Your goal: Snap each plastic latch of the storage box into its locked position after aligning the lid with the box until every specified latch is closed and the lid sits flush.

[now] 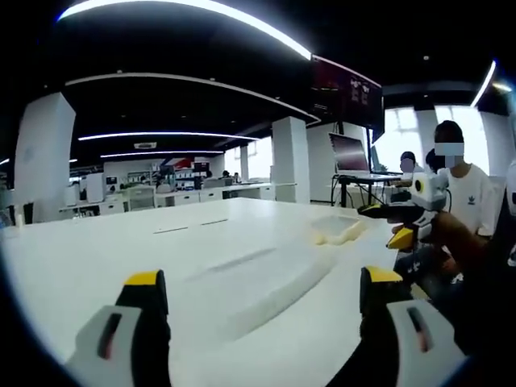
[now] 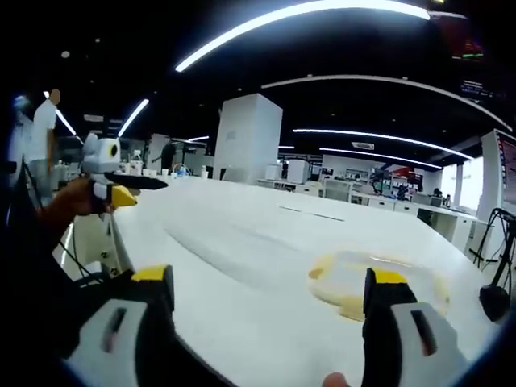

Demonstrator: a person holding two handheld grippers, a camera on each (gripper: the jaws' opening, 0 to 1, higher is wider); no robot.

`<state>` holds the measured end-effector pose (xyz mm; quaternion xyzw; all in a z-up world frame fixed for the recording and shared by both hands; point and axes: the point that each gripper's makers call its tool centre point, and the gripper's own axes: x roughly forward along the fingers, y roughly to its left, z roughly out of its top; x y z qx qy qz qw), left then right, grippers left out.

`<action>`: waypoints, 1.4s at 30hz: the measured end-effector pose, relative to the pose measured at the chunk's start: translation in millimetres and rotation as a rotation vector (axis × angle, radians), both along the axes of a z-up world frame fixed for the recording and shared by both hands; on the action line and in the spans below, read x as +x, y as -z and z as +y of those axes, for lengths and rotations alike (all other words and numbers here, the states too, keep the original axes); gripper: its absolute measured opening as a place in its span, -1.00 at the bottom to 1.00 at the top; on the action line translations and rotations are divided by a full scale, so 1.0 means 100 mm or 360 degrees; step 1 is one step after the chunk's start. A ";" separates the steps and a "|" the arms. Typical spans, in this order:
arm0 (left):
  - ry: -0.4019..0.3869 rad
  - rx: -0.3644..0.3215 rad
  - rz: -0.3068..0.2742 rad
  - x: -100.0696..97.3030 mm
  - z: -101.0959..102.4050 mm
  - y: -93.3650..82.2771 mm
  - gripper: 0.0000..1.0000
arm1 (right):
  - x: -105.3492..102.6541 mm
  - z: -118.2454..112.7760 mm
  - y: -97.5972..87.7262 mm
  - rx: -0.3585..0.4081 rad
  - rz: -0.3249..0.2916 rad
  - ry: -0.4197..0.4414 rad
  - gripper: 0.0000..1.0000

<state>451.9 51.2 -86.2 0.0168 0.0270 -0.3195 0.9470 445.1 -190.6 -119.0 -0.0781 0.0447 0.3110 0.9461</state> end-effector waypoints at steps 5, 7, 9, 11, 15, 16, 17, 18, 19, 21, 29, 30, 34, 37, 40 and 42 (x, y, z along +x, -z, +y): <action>0.0021 0.0001 0.0006 0.02 -0.09 0.02 0.99 | 0.01 -0.08 -0.01 -0.0002 -0.0003 0.0023 0.96; 0.0029 -0.0005 0.0006 0.02 -0.12 0.02 0.99 | 0.01 -0.10 -0.02 0.0001 -0.0004 0.0032 0.96; 0.0039 -0.0010 0.0007 0.02 -0.16 0.03 0.99 | 0.00 -0.13 -0.04 0.0005 -0.0008 0.0040 0.97; 0.0048 -0.0015 0.0007 0.02 -0.19 0.03 0.99 | 0.01 -0.15 -0.05 0.0006 -0.0010 0.0048 0.97; 0.0074 -0.0022 0.0003 0.01 -0.27 0.01 0.99 | 0.01 -0.19 -0.05 -0.0002 -0.0008 0.0061 0.97; 0.0077 -0.0023 0.0003 0.01 -0.27 0.01 0.99 | 0.01 -0.19 -0.05 -0.0002 -0.0008 0.0062 0.97; 0.0083 -0.0029 0.0000 0.02 -0.30 0.00 0.99 | 0.02 -0.21 -0.05 0.0000 -0.0008 0.0068 0.97; 0.0088 -0.0031 -0.0001 0.02 -0.32 -0.01 0.99 | 0.02 -0.22 -0.04 0.0000 -0.0008 0.0073 0.97; 0.0096 -0.0030 -0.0002 0.02 -0.34 -0.01 0.99 | 0.02 -0.22 -0.04 0.0000 -0.0009 0.0075 0.97; 0.0108 -0.0027 -0.0003 0.02 -0.39 -0.01 0.99 | 0.03 -0.23 -0.04 0.0002 -0.0007 0.0077 0.97; 0.0139 0.0010 0.0000 0.02 -0.50 -0.01 0.99 | 0.03 -0.27 -0.01 0.0003 0.0001 0.0088 0.98; 0.0147 0.0011 0.0003 0.02 -0.51 -0.01 0.99 | 0.03 -0.28 -0.01 0.0004 0.0000 0.0091 0.98; 0.0174 0.0023 0.0006 0.00 -0.58 -0.01 0.99 | 0.03 -0.32 -0.01 0.0002 -0.0001 0.0103 0.98; 0.0191 0.0019 0.0005 0.00 -0.63 -0.02 0.99 | 0.03 -0.35 -0.01 0.0005 -0.0003 0.0111 0.98; 0.0201 0.0021 0.0001 0.01 -0.68 -0.03 0.99 | 0.02 -0.38 -0.02 0.0010 -0.0005 0.0117 0.98; 0.0204 0.0021 0.0002 0.02 -0.70 -0.03 0.99 | 0.02 -0.40 -0.02 0.0009 -0.0008 0.0121 0.98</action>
